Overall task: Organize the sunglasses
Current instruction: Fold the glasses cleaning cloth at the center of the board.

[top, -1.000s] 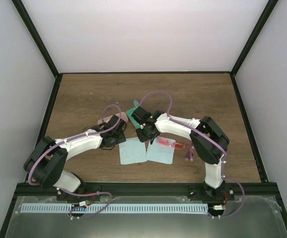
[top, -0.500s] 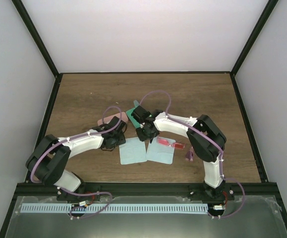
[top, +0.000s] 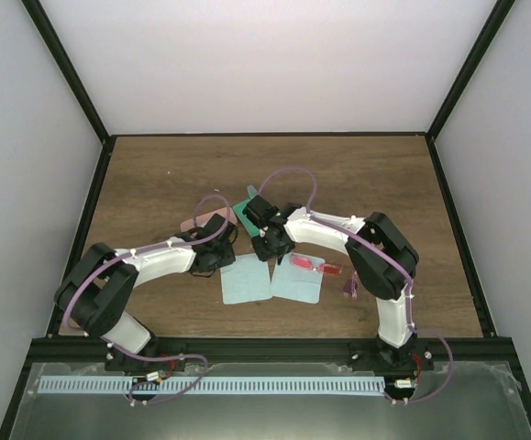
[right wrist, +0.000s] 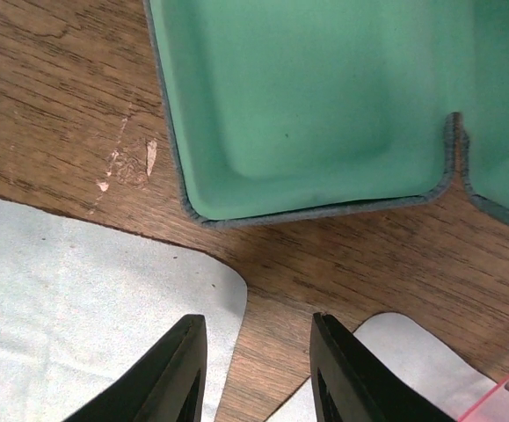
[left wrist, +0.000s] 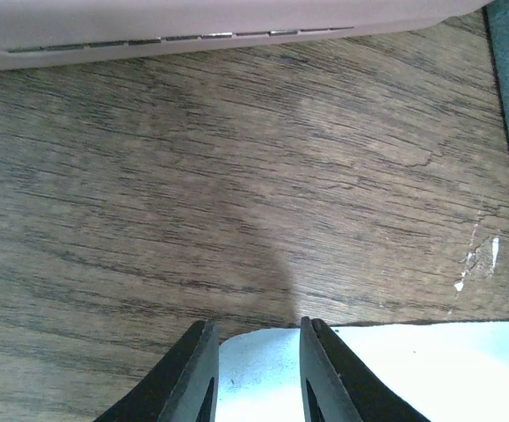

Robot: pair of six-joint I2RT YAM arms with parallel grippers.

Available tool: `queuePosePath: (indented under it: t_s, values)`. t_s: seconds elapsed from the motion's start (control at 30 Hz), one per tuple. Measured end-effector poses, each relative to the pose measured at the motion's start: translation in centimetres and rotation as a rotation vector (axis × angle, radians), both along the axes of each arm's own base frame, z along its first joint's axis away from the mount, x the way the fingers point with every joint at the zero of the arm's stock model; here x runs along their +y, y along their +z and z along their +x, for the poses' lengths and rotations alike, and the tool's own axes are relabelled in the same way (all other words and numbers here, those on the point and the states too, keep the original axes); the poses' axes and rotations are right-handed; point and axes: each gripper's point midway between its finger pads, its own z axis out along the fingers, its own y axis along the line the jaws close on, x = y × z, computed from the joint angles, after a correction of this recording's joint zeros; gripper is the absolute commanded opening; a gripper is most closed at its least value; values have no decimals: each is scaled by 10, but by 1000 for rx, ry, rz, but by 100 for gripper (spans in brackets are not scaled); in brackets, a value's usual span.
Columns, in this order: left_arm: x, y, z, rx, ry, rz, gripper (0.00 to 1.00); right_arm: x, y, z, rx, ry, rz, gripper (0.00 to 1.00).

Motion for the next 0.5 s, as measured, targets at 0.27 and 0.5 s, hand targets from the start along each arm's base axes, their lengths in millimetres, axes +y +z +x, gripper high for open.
queuePosePath:
  t_s: [0.27,0.5]
  values:
    - [1,-1,-4,4,-6,3,13,0,0,1,-1,3,0,34]
    - [1,-2,-6,12,-9,7,5,-1,0,1,-2,8,-1,34]
